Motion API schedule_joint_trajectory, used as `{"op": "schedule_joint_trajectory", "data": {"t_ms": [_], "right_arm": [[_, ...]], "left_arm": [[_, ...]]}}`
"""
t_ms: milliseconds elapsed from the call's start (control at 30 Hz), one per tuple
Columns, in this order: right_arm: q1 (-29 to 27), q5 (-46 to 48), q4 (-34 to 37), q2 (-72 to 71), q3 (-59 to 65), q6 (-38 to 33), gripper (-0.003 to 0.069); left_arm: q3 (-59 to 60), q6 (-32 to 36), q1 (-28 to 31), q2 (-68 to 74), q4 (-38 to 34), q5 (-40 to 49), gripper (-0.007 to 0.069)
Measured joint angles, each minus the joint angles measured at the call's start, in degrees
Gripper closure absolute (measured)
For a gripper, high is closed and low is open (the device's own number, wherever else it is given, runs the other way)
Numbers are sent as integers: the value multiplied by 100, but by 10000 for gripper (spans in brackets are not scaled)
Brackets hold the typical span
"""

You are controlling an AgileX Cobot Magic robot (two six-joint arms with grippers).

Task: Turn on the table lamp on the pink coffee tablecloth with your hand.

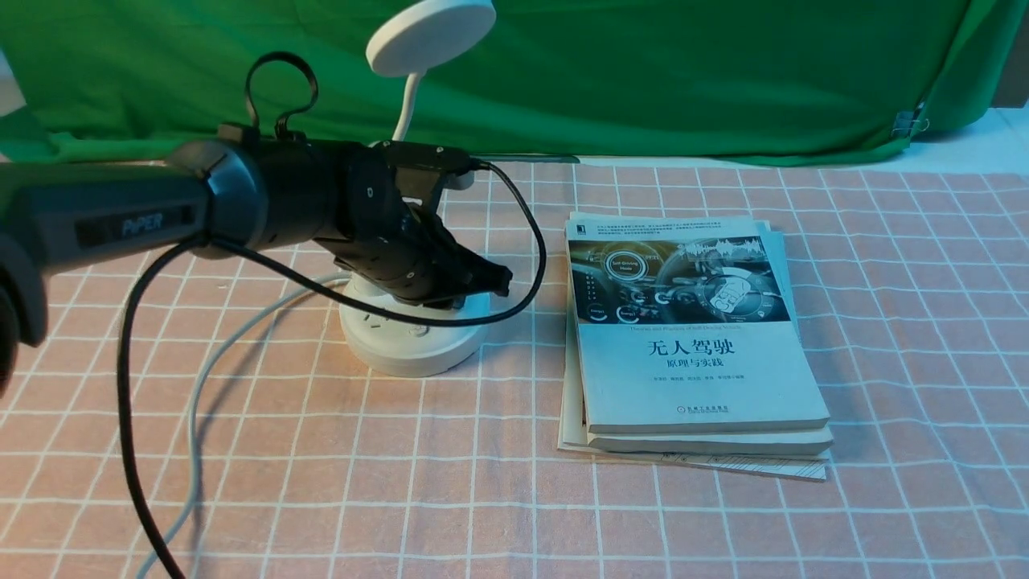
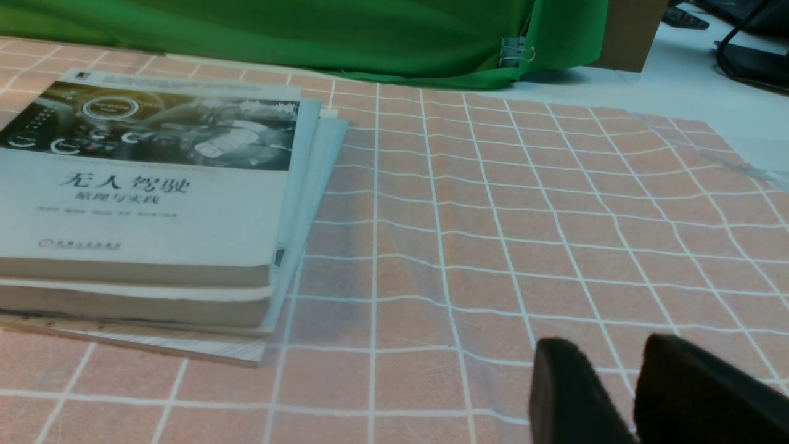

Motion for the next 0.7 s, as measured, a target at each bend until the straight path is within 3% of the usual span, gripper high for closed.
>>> {"op": "schedule_joint_trajectory", "data": {"t_ms": [333,700], "right_arm": [[0,0,0,0,0,0,421],[0,0,0,0,0,0,421]], "left_arm": [[-4,-24,0,-112,-28,-61,603],[669,-40,-176,-1377,-880,797,603]]}}
